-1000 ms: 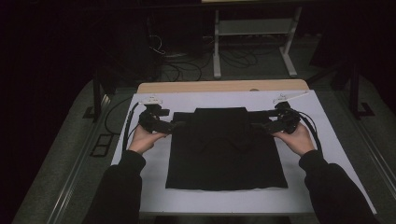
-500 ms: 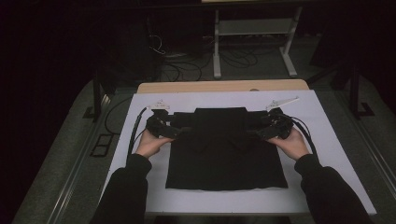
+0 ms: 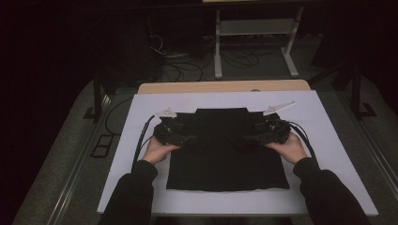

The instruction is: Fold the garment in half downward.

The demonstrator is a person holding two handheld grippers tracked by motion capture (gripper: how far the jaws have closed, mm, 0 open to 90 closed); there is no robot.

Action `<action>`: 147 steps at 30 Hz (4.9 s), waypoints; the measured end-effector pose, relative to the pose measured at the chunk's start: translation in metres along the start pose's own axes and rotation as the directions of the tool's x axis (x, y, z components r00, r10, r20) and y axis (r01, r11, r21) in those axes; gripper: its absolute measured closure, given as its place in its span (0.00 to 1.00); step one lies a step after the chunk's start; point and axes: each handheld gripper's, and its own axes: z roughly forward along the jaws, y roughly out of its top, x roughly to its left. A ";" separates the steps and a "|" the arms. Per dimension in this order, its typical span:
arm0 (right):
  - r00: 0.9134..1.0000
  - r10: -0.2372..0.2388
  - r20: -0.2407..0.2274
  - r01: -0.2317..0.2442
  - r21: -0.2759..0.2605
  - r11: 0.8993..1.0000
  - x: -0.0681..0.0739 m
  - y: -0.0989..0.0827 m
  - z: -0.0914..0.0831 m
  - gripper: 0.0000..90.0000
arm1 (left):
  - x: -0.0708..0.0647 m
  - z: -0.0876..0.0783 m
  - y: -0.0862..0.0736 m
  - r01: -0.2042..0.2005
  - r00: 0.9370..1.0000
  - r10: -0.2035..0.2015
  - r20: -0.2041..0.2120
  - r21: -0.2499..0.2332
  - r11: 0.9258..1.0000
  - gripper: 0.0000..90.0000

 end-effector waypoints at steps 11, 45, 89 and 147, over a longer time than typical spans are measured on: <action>1.000 -0.004 -0.016 0.004 0.031 0.999 0.003 -0.002 0.006 0.33 | -0.001 0.010 -0.004 0.029 0.997 -0.032 0.067 0.037 0.999 0.07; 1.000 -0.004 -0.024 0.006 0.088 0.996 0.011 -0.003 0.016 0.91 | -0.004 0.019 -0.012 -0.015 0.997 0.006 0.072 0.118 0.993 0.90; 0.998 -0.006 -0.065 0.008 0.025 1.000 0.030 -0.021 -0.016 0.91 | -0.032 -0.010 -0.017 -0.059 0.995 0.055 0.083 0.044 0.997 0.96; 0.978 0.021 -0.207 0.004 0.121 0.993 0.067 -0.057 -0.029 0.91 | -0.080 -0.031 -0.049 -0.142 0.976 0.122 0.181 0.100 0.985 0.96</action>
